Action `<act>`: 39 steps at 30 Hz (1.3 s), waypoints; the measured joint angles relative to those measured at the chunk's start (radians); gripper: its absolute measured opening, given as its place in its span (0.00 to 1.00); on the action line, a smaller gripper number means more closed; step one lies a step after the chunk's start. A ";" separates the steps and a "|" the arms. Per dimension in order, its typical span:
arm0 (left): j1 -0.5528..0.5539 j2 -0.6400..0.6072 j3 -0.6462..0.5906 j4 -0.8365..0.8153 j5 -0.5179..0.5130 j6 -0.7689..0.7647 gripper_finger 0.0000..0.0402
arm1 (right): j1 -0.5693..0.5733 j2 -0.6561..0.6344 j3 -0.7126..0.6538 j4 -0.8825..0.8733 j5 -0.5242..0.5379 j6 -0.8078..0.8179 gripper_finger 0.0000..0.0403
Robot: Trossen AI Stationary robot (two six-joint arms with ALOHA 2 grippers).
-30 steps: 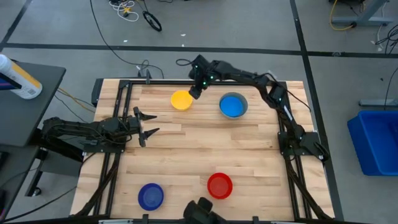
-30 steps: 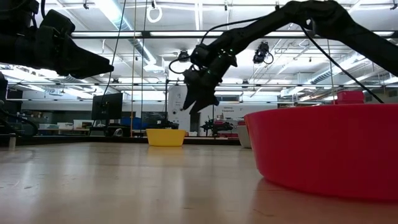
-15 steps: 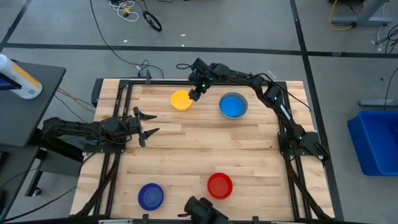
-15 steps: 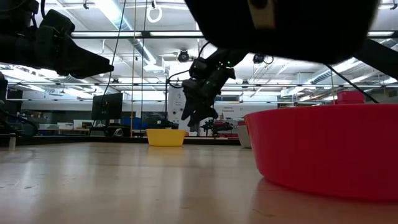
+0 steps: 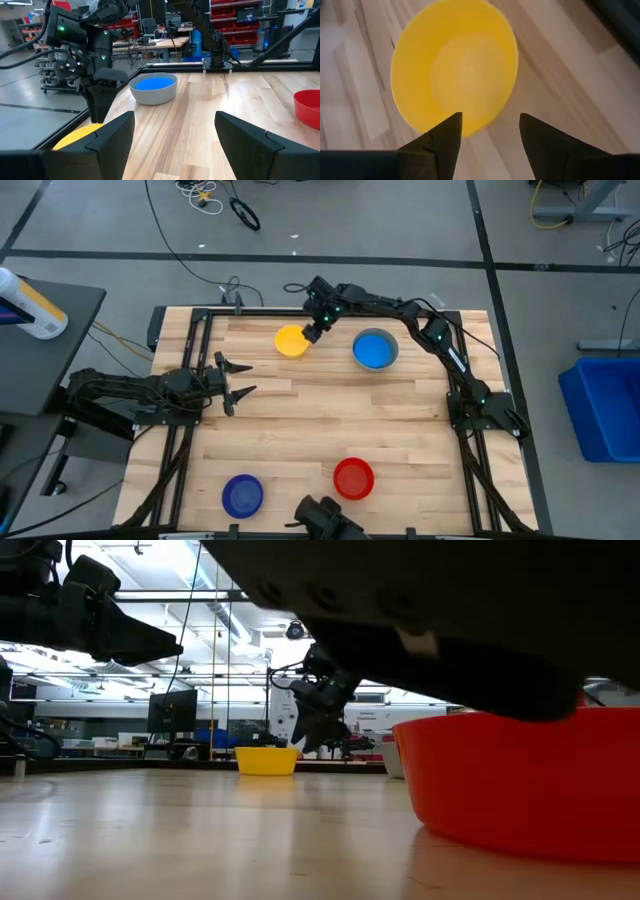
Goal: Nest bowls inside each other
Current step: Stack the yellow bowl on the blue bowl
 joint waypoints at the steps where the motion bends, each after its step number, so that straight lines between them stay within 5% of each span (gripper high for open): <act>1: 0.000 0.000 0.000 -0.002 0.000 0.001 0.71 | 0.000 0.000 0.000 0.013 0.000 0.012 0.52; 27: 0.000 0.000 0.000 -0.004 0.000 0.003 0.71 | 0.002 0.024 0.013 0.000 0.048 -0.004 0.39; 39: 0.000 0.000 0.000 -0.007 0.000 0.008 0.71 | 0.029 0.023 0.073 -0.052 0.153 -0.093 0.20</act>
